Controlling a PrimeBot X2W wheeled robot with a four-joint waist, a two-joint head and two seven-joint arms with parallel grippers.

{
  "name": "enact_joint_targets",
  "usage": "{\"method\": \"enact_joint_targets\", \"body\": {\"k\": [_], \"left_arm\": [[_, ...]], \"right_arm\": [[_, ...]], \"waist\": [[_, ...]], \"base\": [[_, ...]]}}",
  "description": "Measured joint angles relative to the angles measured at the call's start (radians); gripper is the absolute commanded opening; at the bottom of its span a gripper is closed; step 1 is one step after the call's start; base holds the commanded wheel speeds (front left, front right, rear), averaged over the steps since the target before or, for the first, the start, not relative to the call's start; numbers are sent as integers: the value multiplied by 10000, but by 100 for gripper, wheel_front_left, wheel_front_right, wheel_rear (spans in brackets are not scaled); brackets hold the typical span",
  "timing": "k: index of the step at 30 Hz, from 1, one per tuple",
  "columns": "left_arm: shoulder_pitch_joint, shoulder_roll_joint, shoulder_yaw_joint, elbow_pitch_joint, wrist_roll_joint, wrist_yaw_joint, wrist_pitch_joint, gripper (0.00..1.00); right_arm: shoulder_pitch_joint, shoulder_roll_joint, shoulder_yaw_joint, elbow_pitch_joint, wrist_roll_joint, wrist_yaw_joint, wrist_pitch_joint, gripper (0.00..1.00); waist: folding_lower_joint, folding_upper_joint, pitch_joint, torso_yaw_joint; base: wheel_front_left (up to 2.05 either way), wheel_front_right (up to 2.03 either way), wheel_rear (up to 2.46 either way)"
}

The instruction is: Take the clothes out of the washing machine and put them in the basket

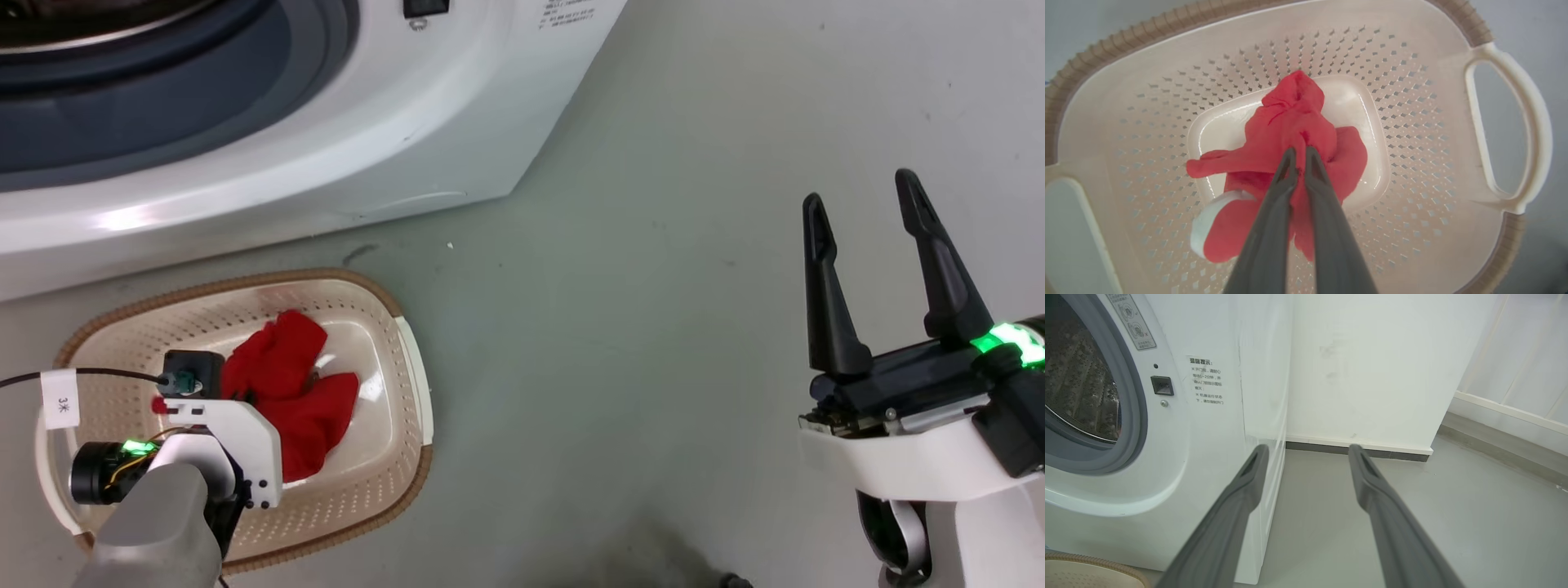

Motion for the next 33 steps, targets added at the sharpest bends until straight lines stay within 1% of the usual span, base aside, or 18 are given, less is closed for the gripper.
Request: {"method": "enact_joint_targets", "body": {"k": [3, 7, 8, 9, 10, 11, 15, 18, 23, 26, 29, 33], "left_arm": [[-258, 0, -75, 466, 15, 94, 318, 0], [-547, -29, -96, 736, 0, 280, 537, 0], [-580, -59, -81, 775, -21, 301, 546, 11], [-604, -98, -73, 811, -44, 351, 629, 51], [-637, -125, -117, 848, -33, 426, 654, 100], [-670, -128, -146, 863, 10, 512, 619, 100], [-701, -213, -226, 941, -13, 414, 685, 100], [-680, -288, -307, 955, 13, 382, 293, 100], [-465, -569, -337, 943, -2, 328, -775, 100], [-267, -688, -357, 821, 2, 330, -1120, 100], [33, -779, -265, 341, 4, 443, -1246, 100], [705, -633, 209, -1592, 257, 865, -1277, 100]], "right_arm": [[-207, 0, 29, 4, 134, 0, 0, 100], [-372, 2, 59, 15, 228, 0, 0, 100], [-403, 2, 48, 17, 230, 0, 0, 100], [-410, 2, 42, 17, 230, 0, 0, 100], [-411, 2, 36, 29, 230, 0, 0, 100], [-414, 2, 31, 46, 230, 0, 0, 100], [-422, 4, -4, 150, 222, 0, 0, 100], [-397, 4, -46, 188, 159, 0, 0, 100], [-105, 4, -178, 313, -23, 0, 0, 100], [157, 4, -230, 387, -136, 0, 0, 100], [465, 6, -301, 454, -221, 0, 0, 100], [882, 4, -330, 543, -311, 0, 0, 100]], "waist": [[0, 0, 429, -61], [0, 0, 879, -133], [0, 0, 956, -142], [0, 0, 1016, -141], [0, 0, 1051, -128], [0, 0, 1062, -108], [-1, 0, 894, -50], [0, 0, 642, 29], [-1, 0, -3, 212], [-1, 0, -488, 356], [-1, 0, -1021, 508], [-2, 0, -1738, 713]], "base": [[0, 0, 0], [0, 0, 0], [0, 0, 0], [0, 0, 0], [0, 0, 0], [0, 0, 0], [0, 0, 0], [0, 0, 0], [0, 0, 0], [0, 0, 0], [0, 0, 0], [0, 0, 0]]}}
